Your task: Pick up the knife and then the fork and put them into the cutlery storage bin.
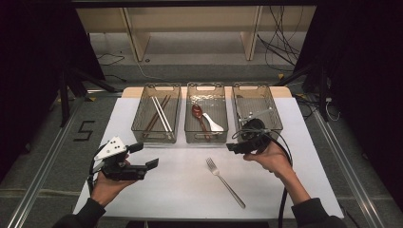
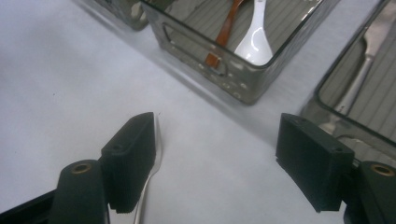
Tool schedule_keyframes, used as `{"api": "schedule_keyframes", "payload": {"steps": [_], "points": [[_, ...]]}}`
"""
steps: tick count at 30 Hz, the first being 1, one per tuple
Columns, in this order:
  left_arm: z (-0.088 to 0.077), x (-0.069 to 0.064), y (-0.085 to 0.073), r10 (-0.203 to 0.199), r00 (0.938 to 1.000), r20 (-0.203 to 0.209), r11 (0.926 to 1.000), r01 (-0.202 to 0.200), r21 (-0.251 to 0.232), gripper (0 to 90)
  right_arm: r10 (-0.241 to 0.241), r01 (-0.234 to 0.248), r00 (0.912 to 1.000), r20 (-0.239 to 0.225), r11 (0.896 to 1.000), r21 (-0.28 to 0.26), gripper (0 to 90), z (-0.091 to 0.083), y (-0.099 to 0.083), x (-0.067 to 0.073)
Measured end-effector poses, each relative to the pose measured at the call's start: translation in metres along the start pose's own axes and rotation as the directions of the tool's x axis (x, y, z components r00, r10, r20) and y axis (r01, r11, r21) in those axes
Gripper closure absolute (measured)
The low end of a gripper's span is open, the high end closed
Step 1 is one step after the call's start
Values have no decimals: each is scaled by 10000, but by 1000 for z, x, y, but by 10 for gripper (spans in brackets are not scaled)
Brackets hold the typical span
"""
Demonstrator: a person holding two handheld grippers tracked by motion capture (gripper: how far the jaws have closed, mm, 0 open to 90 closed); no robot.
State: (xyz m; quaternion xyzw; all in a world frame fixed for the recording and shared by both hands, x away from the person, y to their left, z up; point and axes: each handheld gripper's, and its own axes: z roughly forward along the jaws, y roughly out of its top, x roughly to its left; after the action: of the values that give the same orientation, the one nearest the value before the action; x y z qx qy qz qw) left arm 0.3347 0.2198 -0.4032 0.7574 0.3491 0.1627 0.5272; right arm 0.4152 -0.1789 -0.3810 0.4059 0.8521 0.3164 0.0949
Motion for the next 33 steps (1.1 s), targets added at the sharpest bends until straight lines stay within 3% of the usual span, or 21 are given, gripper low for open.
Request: {"api": "schedule_keyframes", "payload": {"steps": [20, 33], "points": [[0, 0, 0, 5, 10000, 6, 10000, -5, -8, 153, -518, 554, 9979, -386, 9936, 983, 277, 16, -15, 23], [0, -1, 0, 9, 10000, 25, 10000, -9, -22, 153, -901, 960, 9951, -405, 9786, 1820, 273, 27, -25, 34]]}}
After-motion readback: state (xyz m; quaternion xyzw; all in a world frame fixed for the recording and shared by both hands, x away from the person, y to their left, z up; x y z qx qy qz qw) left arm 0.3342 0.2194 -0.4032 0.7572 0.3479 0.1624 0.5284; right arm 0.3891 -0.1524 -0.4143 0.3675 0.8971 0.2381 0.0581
